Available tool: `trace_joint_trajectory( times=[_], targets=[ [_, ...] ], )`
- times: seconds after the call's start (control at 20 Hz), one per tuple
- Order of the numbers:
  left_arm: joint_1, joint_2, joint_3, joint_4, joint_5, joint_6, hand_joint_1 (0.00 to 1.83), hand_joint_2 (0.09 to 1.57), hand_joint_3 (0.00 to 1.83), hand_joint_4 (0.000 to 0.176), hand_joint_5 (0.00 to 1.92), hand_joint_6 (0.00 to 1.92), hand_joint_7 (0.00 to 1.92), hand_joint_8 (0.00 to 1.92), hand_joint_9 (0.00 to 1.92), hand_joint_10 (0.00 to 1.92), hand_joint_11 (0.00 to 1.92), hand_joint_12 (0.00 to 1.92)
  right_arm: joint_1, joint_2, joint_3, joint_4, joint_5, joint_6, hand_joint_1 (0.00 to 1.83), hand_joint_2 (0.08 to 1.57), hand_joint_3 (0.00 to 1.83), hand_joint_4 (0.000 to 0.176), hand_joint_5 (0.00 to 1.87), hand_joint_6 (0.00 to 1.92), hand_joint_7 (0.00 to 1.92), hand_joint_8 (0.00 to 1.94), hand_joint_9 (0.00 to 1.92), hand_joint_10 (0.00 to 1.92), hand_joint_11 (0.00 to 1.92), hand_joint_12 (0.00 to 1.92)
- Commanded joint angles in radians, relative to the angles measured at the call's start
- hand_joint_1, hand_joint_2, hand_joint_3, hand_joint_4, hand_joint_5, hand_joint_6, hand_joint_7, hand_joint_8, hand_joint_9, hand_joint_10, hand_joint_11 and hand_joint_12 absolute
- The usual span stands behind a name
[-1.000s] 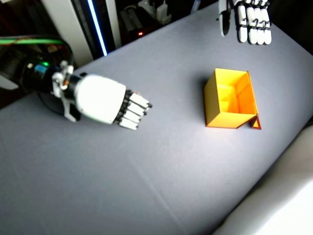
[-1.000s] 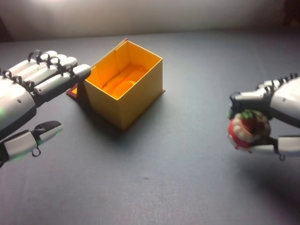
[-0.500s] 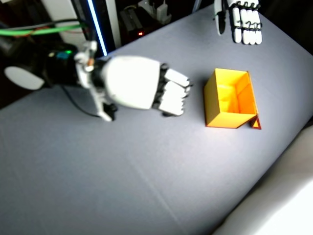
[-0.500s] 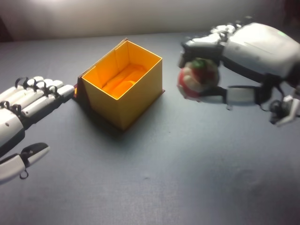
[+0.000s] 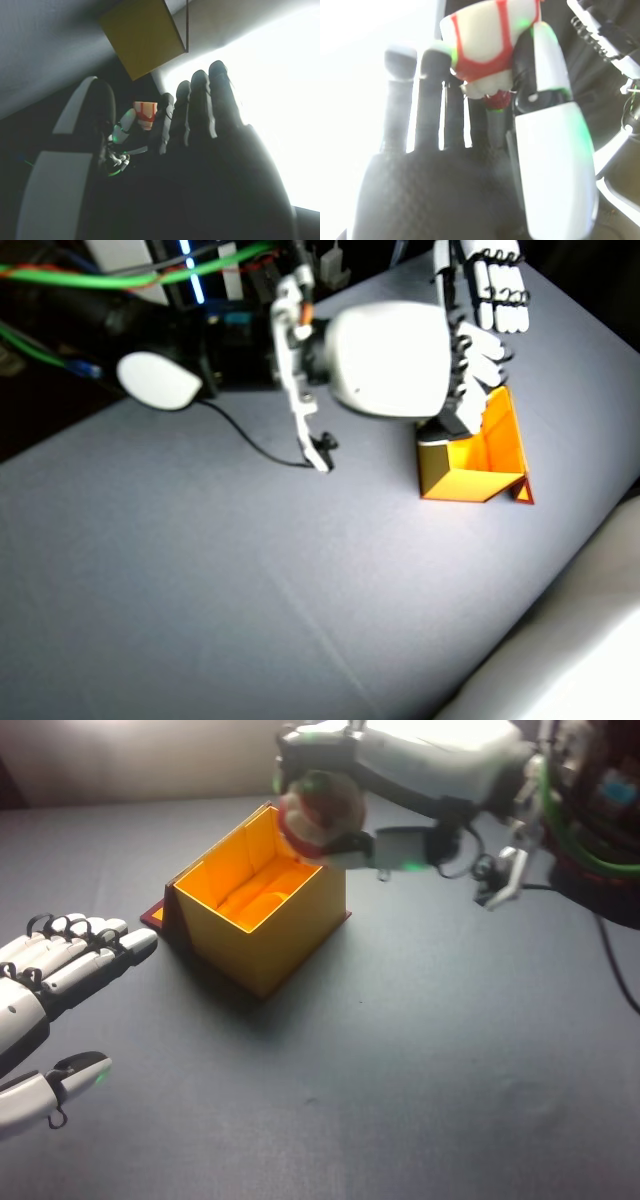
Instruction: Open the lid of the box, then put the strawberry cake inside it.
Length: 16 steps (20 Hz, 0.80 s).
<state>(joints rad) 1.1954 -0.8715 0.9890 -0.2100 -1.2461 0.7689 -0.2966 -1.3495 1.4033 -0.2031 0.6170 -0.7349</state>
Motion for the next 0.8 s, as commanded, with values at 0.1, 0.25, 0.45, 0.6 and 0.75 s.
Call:
trace_joint_trajectory(
  times=[0.1,0.25,0.45,0.6,0.75],
  targets=[
    [-0.004,-0.015,0.012,-0.013,-0.109,-0.009,0.74,1.42,0.00,0.081,0.00,0.00,0.00,0.00,0.00,0.00,0.00,0.00,0.038,-0.049,0.045,0.019,0.057,-0.001,1.18,1.30,0.00,0.000,0.60,1.24,0.73,1.67,0.81,1.60,0.81,1.84],
    [-0.005,-0.034,0.026,-0.012,-0.108,-0.019,0.83,1.42,0.00,0.048,0.01,0.00,0.00,0.00,0.00,0.00,0.00,0.00,0.053,-0.118,0.104,0.031,-0.004,-0.001,1.14,1.30,0.00,0.000,0.59,1.42,0.74,1.53,0.74,1.04,0.61,1.48],
    [-0.005,-0.046,0.036,-0.009,-0.093,-0.031,0.86,1.41,0.00,0.049,0.02,0.01,0.00,0.00,0.00,0.00,0.00,0.00,0.061,-0.182,0.164,0.069,-0.081,-0.006,1.12,1.30,0.00,0.000,0.60,1.50,0.73,1.44,0.68,0.83,0.02,1.43],
    [-0.010,-0.050,0.039,-0.006,-0.095,-0.033,0.76,1.42,0.00,0.077,0.01,0.00,0.00,0.00,0.00,0.00,0.00,0.00,0.062,-0.190,0.173,0.070,-0.113,-0.015,0.94,1.19,0.00,0.000,0.38,0.34,0.42,0.30,0.40,0.33,0.01,1.21],
    [-0.010,-0.051,0.038,-0.012,-0.104,-0.033,0.81,1.41,0.00,0.075,0.02,0.00,0.00,0.00,0.00,0.00,0.00,0.00,0.061,-0.190,0.173,0.070,-0.121,-0.015,0.59,1.16,0.00,0.070,0.11,0.02,0.17,0.01,0.14,0.07,0.00,0.72]
  ],
)
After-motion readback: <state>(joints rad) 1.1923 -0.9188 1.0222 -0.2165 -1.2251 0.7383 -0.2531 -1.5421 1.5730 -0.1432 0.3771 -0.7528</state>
